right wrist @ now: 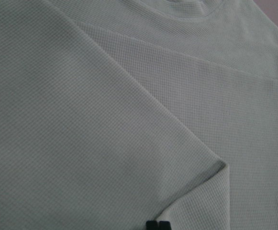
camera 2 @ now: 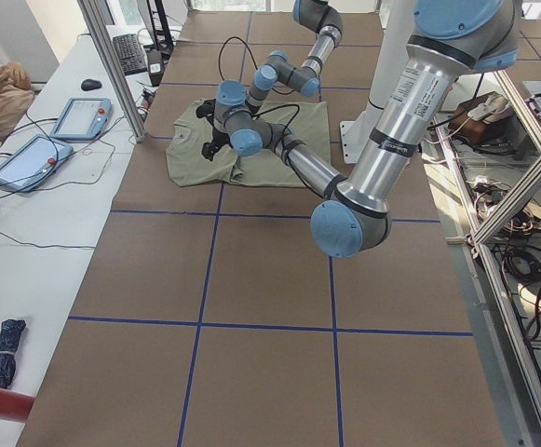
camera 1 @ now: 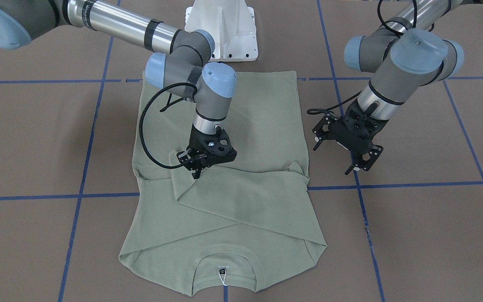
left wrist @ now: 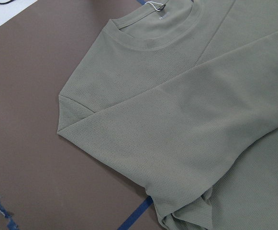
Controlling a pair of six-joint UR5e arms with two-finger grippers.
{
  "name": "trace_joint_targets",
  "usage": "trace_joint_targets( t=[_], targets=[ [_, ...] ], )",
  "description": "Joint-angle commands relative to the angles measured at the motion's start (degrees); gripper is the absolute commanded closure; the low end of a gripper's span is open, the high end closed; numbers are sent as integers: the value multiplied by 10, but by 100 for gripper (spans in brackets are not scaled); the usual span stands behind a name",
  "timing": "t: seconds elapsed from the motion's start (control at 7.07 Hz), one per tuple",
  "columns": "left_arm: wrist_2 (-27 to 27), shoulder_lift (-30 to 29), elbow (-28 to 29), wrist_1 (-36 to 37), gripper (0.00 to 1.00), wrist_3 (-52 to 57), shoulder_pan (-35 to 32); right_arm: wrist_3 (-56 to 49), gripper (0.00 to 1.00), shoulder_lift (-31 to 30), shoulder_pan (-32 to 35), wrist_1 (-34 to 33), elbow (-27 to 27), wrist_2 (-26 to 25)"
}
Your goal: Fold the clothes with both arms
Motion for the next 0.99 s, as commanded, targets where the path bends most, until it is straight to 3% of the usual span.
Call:
trace_joint_targets(
  t=[0.0, 0.28, 0.57, 0.71, 0.85],
  targets=[
    [0, -1, -1, -4, 0, -10, 1, -64, 100, -20, 32, -4, 24, 4],
    [1, -1, -1, -4, 0, -13, 1, -128, 100, -87, 61, -3, 83, 13],
    [1, -2, -1, -4, 0, -18, 2, -150, 100, -121, 66, 4, 101, 14],
    [1, -2, -1, -4, 0, -18, 2, -146, 75, -120, 65, 5, 101, 13],
    [1, -2, -1, -4, 0, -18, 3, -139, 11, -121, 65, 7, 101, 12]
  ],
)
